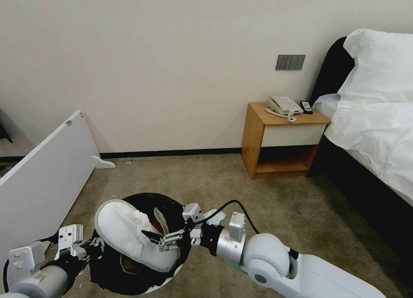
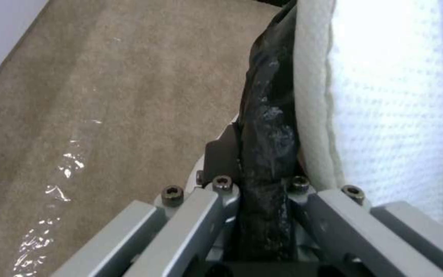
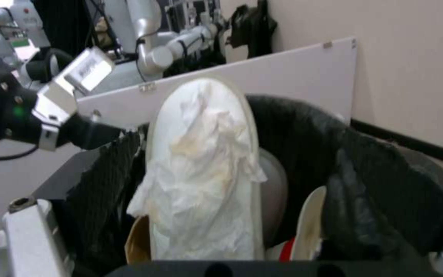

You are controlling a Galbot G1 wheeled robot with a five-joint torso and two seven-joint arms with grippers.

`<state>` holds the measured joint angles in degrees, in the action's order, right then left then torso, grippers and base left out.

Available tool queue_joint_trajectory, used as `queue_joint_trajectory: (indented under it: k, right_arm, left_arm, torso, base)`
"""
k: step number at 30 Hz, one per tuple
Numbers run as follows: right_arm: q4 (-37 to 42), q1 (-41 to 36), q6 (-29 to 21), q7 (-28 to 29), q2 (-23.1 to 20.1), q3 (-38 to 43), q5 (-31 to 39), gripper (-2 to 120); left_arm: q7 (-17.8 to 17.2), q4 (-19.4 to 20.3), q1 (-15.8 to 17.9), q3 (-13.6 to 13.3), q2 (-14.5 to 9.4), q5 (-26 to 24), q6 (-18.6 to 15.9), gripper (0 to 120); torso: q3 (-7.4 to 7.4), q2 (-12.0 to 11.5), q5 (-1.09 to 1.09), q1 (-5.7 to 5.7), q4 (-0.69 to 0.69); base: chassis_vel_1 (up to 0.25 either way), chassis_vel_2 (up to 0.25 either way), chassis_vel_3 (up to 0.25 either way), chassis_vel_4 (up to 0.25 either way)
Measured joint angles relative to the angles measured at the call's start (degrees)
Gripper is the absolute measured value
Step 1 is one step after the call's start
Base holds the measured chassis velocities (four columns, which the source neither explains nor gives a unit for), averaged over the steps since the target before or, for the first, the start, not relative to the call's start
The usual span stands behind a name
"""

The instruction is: Pick up the trash bin, then pick up the garbage from the floor and place it into the trash bin.

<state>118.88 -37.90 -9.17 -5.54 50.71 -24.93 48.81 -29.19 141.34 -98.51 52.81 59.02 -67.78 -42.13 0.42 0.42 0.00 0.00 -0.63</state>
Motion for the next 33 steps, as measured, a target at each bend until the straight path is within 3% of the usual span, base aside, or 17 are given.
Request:
queue_joint_trajectory:
  k: [13,23,25,27,31,33]
  right_arm:
    - [1.79,-7.34,5.26,-2.71,-2.85,9.11,-1.52,100]
    - [-0.64,-18.66,4.89,4.8,-2.78,27.03,0.21,100]
    - [-1.27,-21.96,5.32,6.79,-2.7,30.03,-1.02,100]
    - [-3.1,-30.06,6.94,9.18,-1.28,35.95,-4.71,100]
    - [-5.22,-37.1,8.26,8.69,1.14,41.59,-11.44,100]
    - [-7.26,-43.31,11.65,7.0,5.23,46.76,-17.64,100]
  left_arm:
    - [-0.49,-0.19,-0.17,0.28,0.24,-0.08,0.0,3]
    - [-0.66,-0.94,0.04,0.72,0.83,-0.15,0.0,3]
    - [-0.65,-1.14,0.24,0.79,0.93,-0.15,0.0,3]
    - [-0.51,-1.84,0.43,1.04,0.96,0.1,0.0,3]
    - [-0.4,-2.43,0.76,1.38,0.95,0.31,0.0,3]
    - [-0.29,-2.96,1.21,1.49,0.94,0.47,0.0,3]
  torso:
    - [0.0,0.0,0.01,0.0,0.0]
    - [0.0,0.0,0.0,0.0,-0.01]
    - [0.0,0.0,0.0,0.0,-0.01]
    - [0.0,0.0,0.0,0.0,-0.01]
    - [-0.01,0.0,0.0,0.0,-0.01]
    - [0.0,0.0,0.02,0.0,-0.02]
  base:
    - [0.0,0.0,0.0,0.0]
    - [0.0,0.0,0.0,0.0]
    - [0.0,0.0,0.0,0.0]
    - [0.0,0.0,0.0,0.0]
    - [0.0,0.0,0.0,0.0]
    - [0.0,0.0,0.0,0.0]
